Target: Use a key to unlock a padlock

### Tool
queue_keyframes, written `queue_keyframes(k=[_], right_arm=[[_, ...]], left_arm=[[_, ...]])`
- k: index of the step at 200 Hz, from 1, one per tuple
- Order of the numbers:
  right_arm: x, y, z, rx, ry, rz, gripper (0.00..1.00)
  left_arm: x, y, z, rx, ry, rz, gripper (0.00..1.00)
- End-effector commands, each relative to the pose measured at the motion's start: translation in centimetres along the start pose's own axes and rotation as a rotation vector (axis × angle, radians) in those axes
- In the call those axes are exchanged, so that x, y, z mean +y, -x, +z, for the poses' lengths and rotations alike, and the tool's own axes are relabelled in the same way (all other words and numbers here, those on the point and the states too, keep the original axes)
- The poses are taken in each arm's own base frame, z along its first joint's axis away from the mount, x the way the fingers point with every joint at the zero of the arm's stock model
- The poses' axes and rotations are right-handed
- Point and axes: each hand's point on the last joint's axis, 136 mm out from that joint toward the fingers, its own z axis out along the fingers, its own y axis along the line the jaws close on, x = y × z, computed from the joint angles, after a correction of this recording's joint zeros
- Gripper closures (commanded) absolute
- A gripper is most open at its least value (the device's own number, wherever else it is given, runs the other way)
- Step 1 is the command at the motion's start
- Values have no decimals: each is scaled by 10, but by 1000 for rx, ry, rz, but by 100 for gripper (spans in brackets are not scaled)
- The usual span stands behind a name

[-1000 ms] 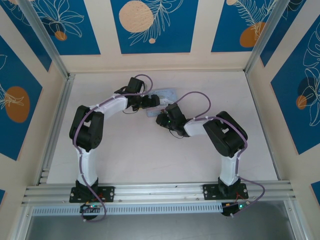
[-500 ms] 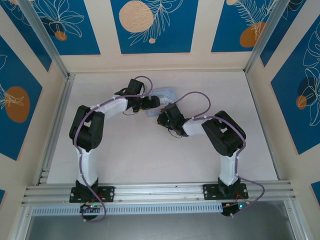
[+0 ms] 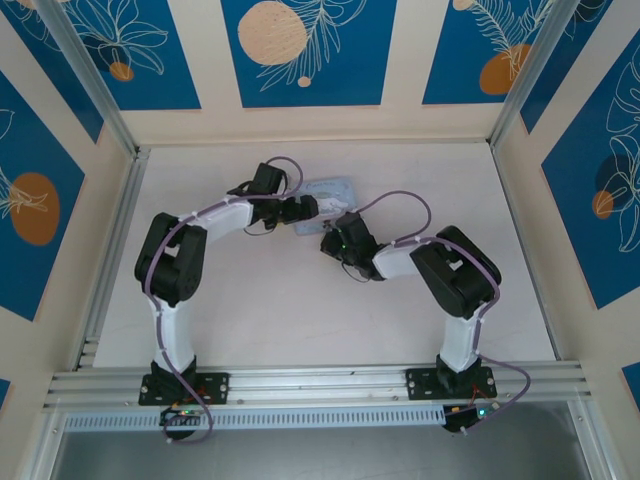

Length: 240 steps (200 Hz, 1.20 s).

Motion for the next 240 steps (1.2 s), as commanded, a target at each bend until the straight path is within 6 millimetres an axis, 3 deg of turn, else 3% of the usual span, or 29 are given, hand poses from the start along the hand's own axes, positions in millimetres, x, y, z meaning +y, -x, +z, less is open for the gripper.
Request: queue_keyframes(k=[1, 38, 133, 240], right_arm=[[-27, -5, -5, 11, -53, 78, 100], [-30, -5, -4, 17, -6, 151, 100], [-17, 3, 10, -2, 110, 361, 100], [-18, 36, 20, -98, 137, 542, 100]], left_arm=[[23, -10, 0, 14, 73, -41, 0], [27, -21, 6, 33, 60, -73, 0], [32, -38, 14, 56, 36, -125, 0], [44, -53, 21, 90, 63, -141, 1]])
